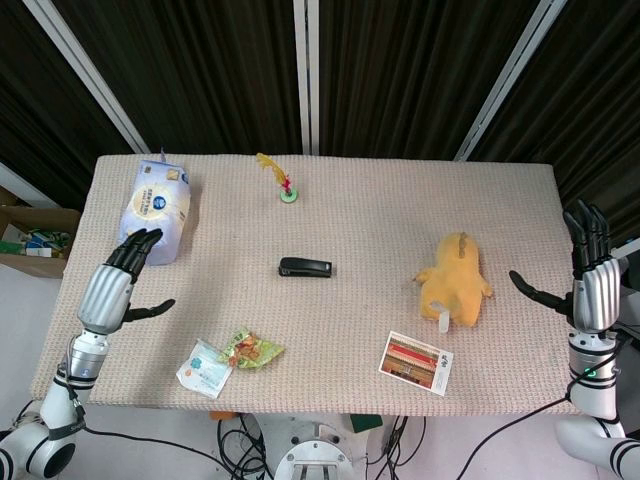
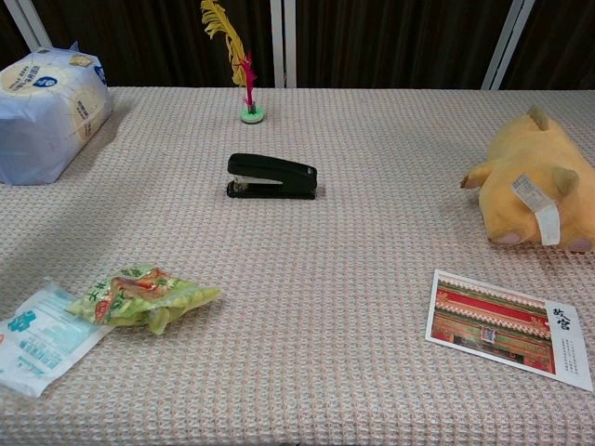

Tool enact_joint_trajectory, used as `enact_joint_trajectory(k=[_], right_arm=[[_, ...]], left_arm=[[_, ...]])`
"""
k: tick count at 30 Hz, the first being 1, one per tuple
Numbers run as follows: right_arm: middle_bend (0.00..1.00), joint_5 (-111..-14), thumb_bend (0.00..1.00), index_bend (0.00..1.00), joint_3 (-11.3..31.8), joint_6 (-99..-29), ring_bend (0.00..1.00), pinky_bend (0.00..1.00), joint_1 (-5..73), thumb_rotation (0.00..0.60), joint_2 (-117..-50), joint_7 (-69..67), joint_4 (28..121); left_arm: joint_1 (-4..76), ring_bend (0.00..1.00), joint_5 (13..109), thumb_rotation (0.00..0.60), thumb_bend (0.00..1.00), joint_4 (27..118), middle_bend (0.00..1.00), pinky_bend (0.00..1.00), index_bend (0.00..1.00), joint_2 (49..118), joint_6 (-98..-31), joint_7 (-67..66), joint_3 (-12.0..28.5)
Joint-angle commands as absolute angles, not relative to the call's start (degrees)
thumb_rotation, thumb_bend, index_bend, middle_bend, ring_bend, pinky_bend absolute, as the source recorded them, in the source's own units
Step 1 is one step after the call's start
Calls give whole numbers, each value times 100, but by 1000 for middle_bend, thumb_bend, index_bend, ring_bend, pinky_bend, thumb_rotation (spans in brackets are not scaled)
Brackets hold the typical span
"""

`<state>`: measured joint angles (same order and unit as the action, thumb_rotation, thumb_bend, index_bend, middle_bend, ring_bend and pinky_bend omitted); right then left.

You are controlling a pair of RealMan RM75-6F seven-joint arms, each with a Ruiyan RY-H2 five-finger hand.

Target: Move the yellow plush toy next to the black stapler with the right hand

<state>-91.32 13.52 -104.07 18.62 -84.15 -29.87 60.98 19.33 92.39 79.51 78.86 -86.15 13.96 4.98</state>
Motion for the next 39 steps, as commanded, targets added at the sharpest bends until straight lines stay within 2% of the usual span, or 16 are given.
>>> enact_joint_trajectory(k=[1, 11, 17, 20, 22, 25, 30, 34, 39], right_arm=[[0, -9126, 148, 0, 1358, -10408, 0, 37, 1859, 600, -8412, -2999, 6092], [0, -9135, 148, 0, 1302, -10316, 0, 37, 1858, 600, -8395, -2980, 6094], [0, -9097, 139, 0, 1074, -9839, 0, 35, 1785, 600, -8035, -2565, 6438], [0, -9285, 96, 0, 745, -9253, 0, 13, 1816, 600, -7486, -785, 6522], [0, -9353, 57, 0, 558, -8765, 0, 0, 1862, 600, -7040, 650, 6973], [0, -9210, 44, 0, 340, -7920, 0, 0, 1946, 600, -6261, 1629, 8012], [0, -8998, 1, 0, 86, -6753, 0, 0, 2190, 600, -5412, 3076, 8929], [0, -9571, 0, 0, -168, -6313, 0, 0, 2490, 600, -5524, 2577, 8792], [0, -10518, 0, 0, -462, -6370, 0, 0, 2804, 600, -6096, 1632, 7855]], left_arm=[[1936, 66, 9238, 600, 0, 7959, 96, 204, 24, 7887, -8611, 1390, 500], [1947, 66, 9254, 600, 0, 8032, 96, 204, 24, 7857, -8613, 1316, 502], [1927, 66, 9234, 600, 0, 8057, 96, 204, 24, 7844, -8591, 1274, 476], [1912, 66, 9204, 600, 0, 8099, 96, 204, 24, 7795, -8533, 1193, 446], [1901, 66, 9171, 600, 0, 8150, 96, 204, 24, 7746, -8495, 1157, 437], [1878, 65, 9127, 600, 0, 8195, 96, 204, 24, 7720, -8491, 1122, 443], [1896, 65, 9116, 600, 0, 8206, 96, 204, 25, 7775, -8417, 1044, 428], [1952, 66, 9147, 600, 0, 8186, 96, 204, 24, 7852, -8348, 1030, 426], [1979, 66, 9209, 600, 0, 8160, 96, 204, 25, 7896, -8363, 986, 421]])
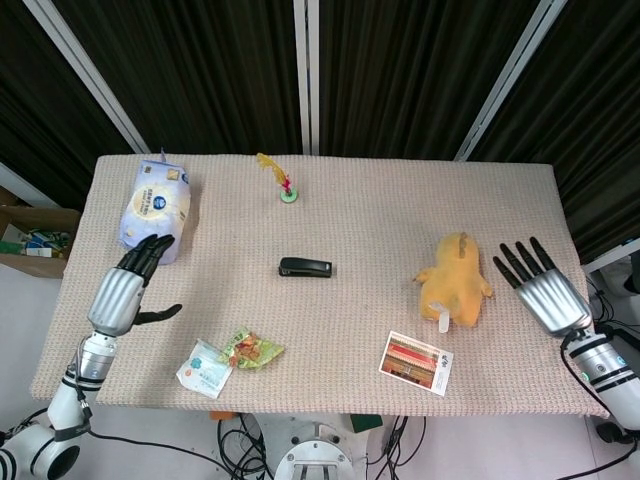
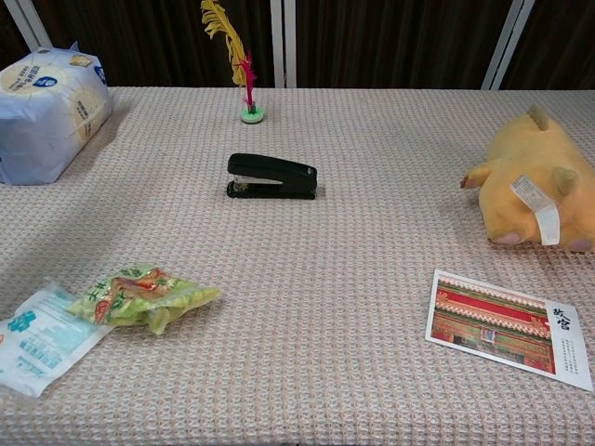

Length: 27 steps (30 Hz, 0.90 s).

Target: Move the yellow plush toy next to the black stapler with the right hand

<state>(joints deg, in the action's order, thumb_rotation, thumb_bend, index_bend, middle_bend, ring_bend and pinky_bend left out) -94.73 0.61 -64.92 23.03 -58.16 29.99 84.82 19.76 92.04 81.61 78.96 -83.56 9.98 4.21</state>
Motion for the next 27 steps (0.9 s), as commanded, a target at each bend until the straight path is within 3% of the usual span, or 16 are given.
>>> enact_joint_trajectory(k=[1, 16, 24, 27], right_arm=[[0, -10674, 0, 0, -488, -6459, 0, 0, 2855, 600, -6254, 1510, 7604], [0, -11055, 0, 0, -524, -7064, 0, 0, 3254, 600, -7914, 106, 5387], [1, -11013, 0, 0, -648, -7170, 0, 0, 3294, 600, -8407, -240, 4549], [93, -10892, 0, 0, -604, -7247, 14, 58, 3270, 600, -8578, -348, 4376]], left_arm=[[1975, 66, 9200, 600, 0, 8166, 96, 204, 24, 7885, -8368, 981, 428], [1913, 65, 9071, 600, 0, 8001, 96, 204, 27, 7917, -8376, 1146, 449], [1898, 66, 9049, 600, 0, 7979, 96, 204, 27, 7865, -8391, 1169, 469], [1900, 65, 9051, 600, 0, 7979, 96, 204, 27, 7871, -8384, 1160, 466]])
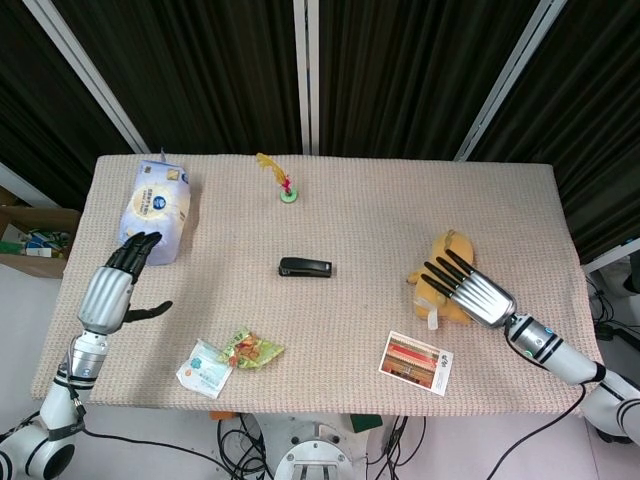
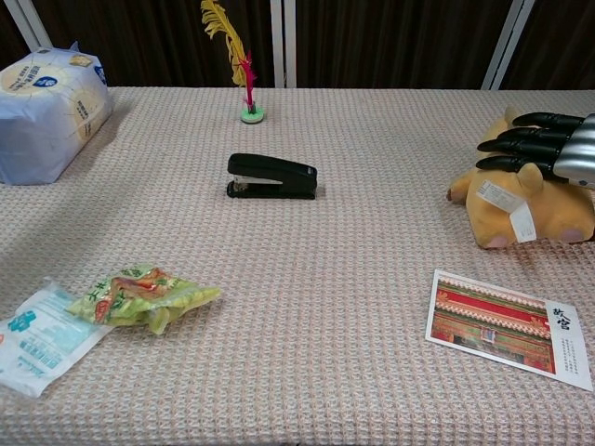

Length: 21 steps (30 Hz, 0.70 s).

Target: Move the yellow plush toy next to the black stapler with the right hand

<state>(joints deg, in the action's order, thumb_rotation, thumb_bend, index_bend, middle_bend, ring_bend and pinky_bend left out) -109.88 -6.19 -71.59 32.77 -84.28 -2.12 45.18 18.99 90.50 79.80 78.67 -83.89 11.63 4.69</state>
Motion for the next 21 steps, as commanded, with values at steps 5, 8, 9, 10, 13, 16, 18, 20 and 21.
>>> enact_joint_trajectory(k=[5, 8, 9, 10, 13, 16, 18, 20, 21], right_arm=[[452, -10865, 12, 316, -537, -7852, 339, 422, 3209, 600, -8922, -644, 3934], [598, -10842, 51, 610, -503, -8133, 483, 551, 3181, 600, -9112, -702, 3606], [623, -10824, 61, 658, -493, -8180, 507, 566, 3175, 600, -9162, -700, 3522], [636, -10795, 67, 681, -488, -8205, 519, 572, 3170, 600, -9215, -731, 3437], [653, -10719, 84, 745, -472, -8287, 533, 578, 3161, 600, -9316, -893, 3302], [661, -10687, 108, 788, -436, -8516, 537, 580, 3160, 600, -9404, -919, 3157], [667, -10656, 132, 802, -396, -8681, 544, 583, 3172, 600, -9439, -943, 3085], [671, -10640, 138, 805, -354, -8820, 547, 585, 3214, 600, -9429, -948, 3061], [673, -10635, 140, 806, -326, -8899, 549, 586, 3248, 600, -9416, -941, 3066]], left_arm=[[1902, 65, 9039, 600, 0, 7962, 96, 205, 27, 7889, -8348, 1144, 453], [1901, 65, 9036, 600, 0, 7963, 96, 204, 27, 7878, -8351, 1137, 459], [1900, 65, 9037, 600, 0, 7967, 96, 204, 27, 7872, -8357, 1133, 463], [1898, 65, 9039, 600, 0, 7976, 96, 204, 27, 7864, -8367, 1132, 467], [1881, 65, 9044, 600, 0, 7991, 96, 204, 27, 7843, -8406, 1137, 476], [1834, 65, 9031, 600, 0, 7995, 96, 204, 27, 7814, -8464, 1152, 474], [1782, 65, 9009, 600, 0, 7991, 96, 204, 27, 7786, -8515, 1172, 468], [1732, 65, 8995, 600, 0, 7987, 96, 204, 27, 7757, -8565, 1211, 459], [1708, 65, 8994, 600, 0, 7988, 96, 204, 27, 7740, -8591, 1232, 452]])
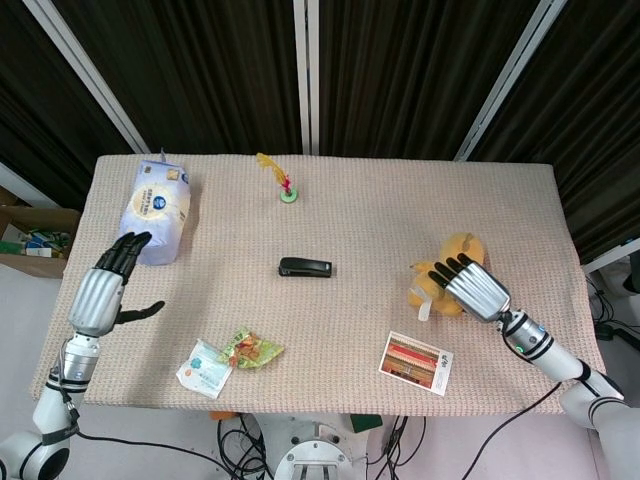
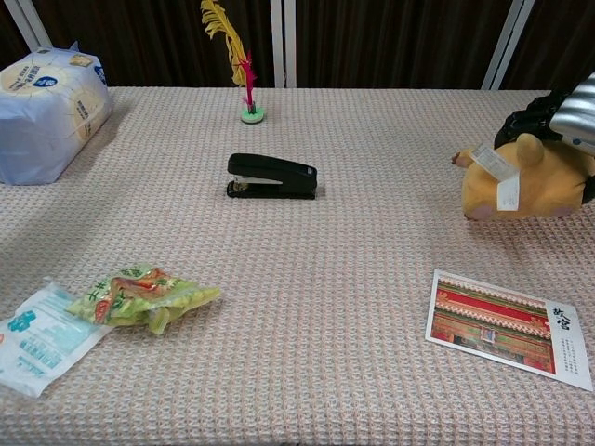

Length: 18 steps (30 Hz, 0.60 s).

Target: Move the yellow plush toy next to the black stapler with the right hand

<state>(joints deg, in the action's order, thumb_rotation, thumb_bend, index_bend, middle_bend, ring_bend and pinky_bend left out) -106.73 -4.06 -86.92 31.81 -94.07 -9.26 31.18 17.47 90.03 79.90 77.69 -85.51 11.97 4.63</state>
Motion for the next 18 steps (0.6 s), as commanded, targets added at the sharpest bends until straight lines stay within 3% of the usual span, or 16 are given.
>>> enact_joint_trajectory(k=[1, 8, 18], right_arm=[[674, -10628, 141, 807, -277, -9004, 550, 587, 3313, 600, -9391, -926, 3095], [675, -10622, 152, 810, 16, -9149, 551, 587, 3909, 600, -9297, -722, 3737], [664, -10763, 153, 810, -208, -7954, 549, 587, 4601, 600, -9859, -261, 3788]], left_arm=[[1678, 65, 8997, 600, 0, 7989, 96, 204, 27, 7719, -8624, 1258, 442], [1485, 65, 9004, 600, 0, 8002, 96, 204, 27, 7634, -8825, 1232, 383], [947, 65, 8844, 600, 0, 7883, 96, 204, 27, 7405, -8918, 1217, 14]])
